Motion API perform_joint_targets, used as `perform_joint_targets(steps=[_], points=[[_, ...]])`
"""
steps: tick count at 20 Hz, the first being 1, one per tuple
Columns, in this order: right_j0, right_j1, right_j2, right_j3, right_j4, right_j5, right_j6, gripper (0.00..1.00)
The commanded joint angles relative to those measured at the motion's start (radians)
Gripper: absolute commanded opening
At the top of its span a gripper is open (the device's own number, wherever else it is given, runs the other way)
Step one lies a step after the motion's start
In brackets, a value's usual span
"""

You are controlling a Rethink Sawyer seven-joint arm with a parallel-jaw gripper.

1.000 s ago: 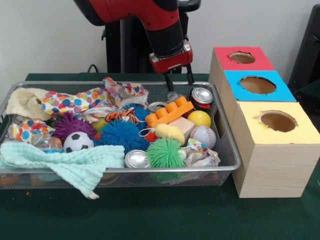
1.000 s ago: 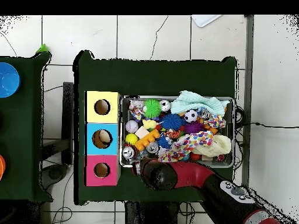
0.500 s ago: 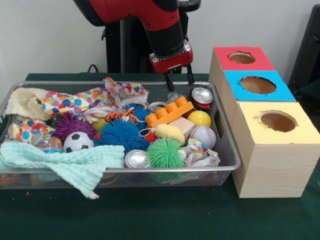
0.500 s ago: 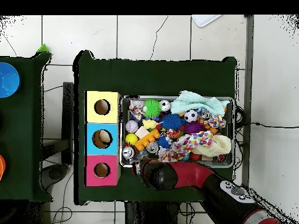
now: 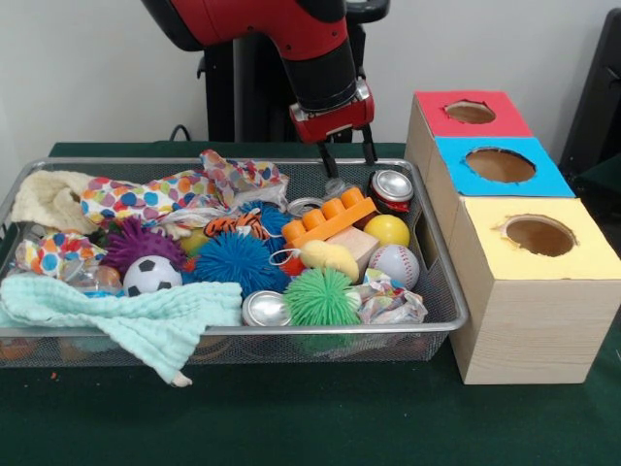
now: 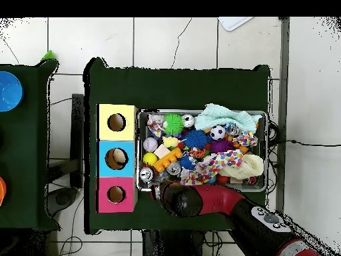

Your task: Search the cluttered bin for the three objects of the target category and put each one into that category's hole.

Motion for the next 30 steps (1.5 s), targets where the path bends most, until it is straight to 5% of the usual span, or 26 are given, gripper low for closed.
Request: perform_joint_targets(steps=[1, 19, 30], points=[[-0.033, 0.022, 0.079, -0.128, -0.025, 0.046, -0.017, 1.0], [-0.004, 0.018, 0.076, -0.15, -0.016, 0.055, -0.004, 1.0], [-0.011, -0.054, 0.098, -0.116, 0.014, 0.123, -0.008, 1.0]])
